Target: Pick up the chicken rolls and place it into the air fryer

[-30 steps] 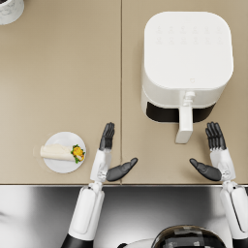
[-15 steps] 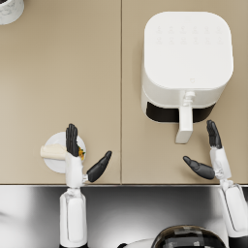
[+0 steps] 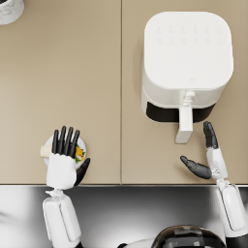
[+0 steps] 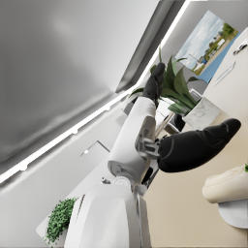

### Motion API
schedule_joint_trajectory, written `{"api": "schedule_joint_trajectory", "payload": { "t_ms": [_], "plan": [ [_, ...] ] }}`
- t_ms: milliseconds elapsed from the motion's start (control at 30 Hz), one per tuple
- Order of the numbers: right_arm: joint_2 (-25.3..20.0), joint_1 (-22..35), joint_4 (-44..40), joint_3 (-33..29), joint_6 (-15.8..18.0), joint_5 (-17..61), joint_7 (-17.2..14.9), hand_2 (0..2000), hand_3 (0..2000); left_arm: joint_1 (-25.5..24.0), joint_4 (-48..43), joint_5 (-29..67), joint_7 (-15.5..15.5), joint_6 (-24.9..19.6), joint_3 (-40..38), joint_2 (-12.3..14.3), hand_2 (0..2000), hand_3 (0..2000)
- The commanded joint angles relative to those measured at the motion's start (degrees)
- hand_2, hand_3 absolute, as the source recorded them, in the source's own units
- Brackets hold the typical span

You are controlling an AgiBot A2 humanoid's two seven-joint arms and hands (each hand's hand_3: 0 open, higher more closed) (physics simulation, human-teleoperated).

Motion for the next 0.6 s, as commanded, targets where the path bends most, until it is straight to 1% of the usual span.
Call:
{"api": "schedule_joint_trajectory", "payload": {
  "t_ms": [33, 200, 233, 300, 367, 467, 600],
  "plan": [
    [-0.38, 0.49, -0.15, -0.28, 0.00, 0.00, 0.00, 0, 0, 0.43, 1.58, 2.60, -0.18, -0.22, -1.02, -0.30, 0, 0],
    [-1.11, 0.65, -0.80, -0.99, 0.00, 0.00, 0.00, 0, 0, 0.74, 3.79, 15.64, -0.47, -0.97, -1.34, -0.54, 0, 0],
    [-1.23, 0.62, -0.80, -1.09, 0.00, 0.00, 0.00, 0, 0, 0.12, 3.09, 18.25, 0.05, -1.68, -1.11, -0.16, 0, 0],
    [-1.55, 0.78, -1.05, -1.31, 0.00, 0.00, 0.00, 0, 0, 0.42, 3.12, 23.47, 1.72, -3.22, -1.50, -0.39, 0, 0],
    [-1.87, 0.94, -1.31, -1.52, 0.00, 0.00, 0.00, 0, 0, 0.81, 4.66, 28.70, 2.63, -4.15, -1.11, -0.64, 0, 0],
    [-2.31, 1.13, -1.58, -1.62, 0.00, -0.01, 0.00, 0, 0, 1.82, 9.53, 32.88, 2.81, -4.37, 0.96, -1.04, 0, 0],
    [-2.79, 1.13, -1.97, -2.17, 0.00, -0.01, 0.00, 0, 0, 2.95, 14.67, 34.67, 2.09, -3.34, 4.02, -1.17, 0, 0]
  ]
}}
